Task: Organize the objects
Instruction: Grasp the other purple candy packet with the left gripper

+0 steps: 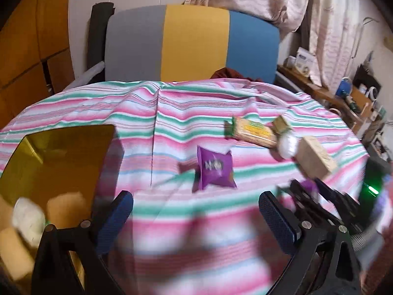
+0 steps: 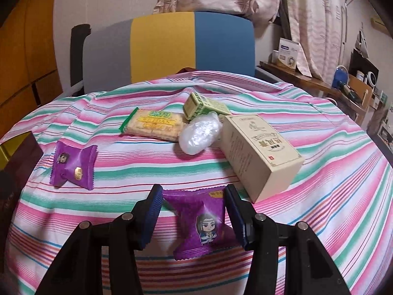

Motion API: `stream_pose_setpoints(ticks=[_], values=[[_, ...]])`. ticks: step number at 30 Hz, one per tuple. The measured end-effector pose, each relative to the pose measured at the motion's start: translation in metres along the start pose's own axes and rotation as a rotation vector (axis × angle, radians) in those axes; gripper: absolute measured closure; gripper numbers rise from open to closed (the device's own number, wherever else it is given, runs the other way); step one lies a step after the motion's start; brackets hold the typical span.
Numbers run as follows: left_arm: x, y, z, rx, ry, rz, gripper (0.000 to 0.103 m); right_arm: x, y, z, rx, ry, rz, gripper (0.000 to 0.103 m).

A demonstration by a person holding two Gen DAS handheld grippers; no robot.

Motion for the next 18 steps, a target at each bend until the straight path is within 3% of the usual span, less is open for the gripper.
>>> stream_pose_setpoints(ticks=[4, 8, 13, 14, 18], values=[[-0.037, -0.011, -0.019, 0.012, 0.072, 0.031, 0.0, -0.003, 0.001, 0.001, 0.001, 0.007, 0.016, 0.051], [-0.072, -0.02, -0.032, 0.007, 0.138, -0.017, 0.0, -0.002, 0.001, 0.001, 0.005, -0.001, 0.022, 0.051], [-0.09, -0.021, -0.032, 0.006, 0.12, -0.056, 0.001, -0.003, -0.003, 0.002, -0.012, -0.001, 0.013, 0.05], [-0.09, -0.021, -0.031, 0.002, 0.094, -0.069, 0.002, -0.004, -0.003, 0.002, -0.013, 0.0, 0.011, 0.05], [-0.09, -0.021, -0.031, -0.008, 0.07, -0.029, 0.031, -0.004, -0.003, 0.002, -0.013, -0.001, 0.01, 0.05]])
Point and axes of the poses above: each gripper's, at about its wrist camera, not at the fingertips, and x roughly against the way its jaws point, y to its left, z to its underside, the point moved 1 cm from there along -x, roughly the way its jaws point, and after that the axes turned 11 degrees about y, right-handed, at the moved point
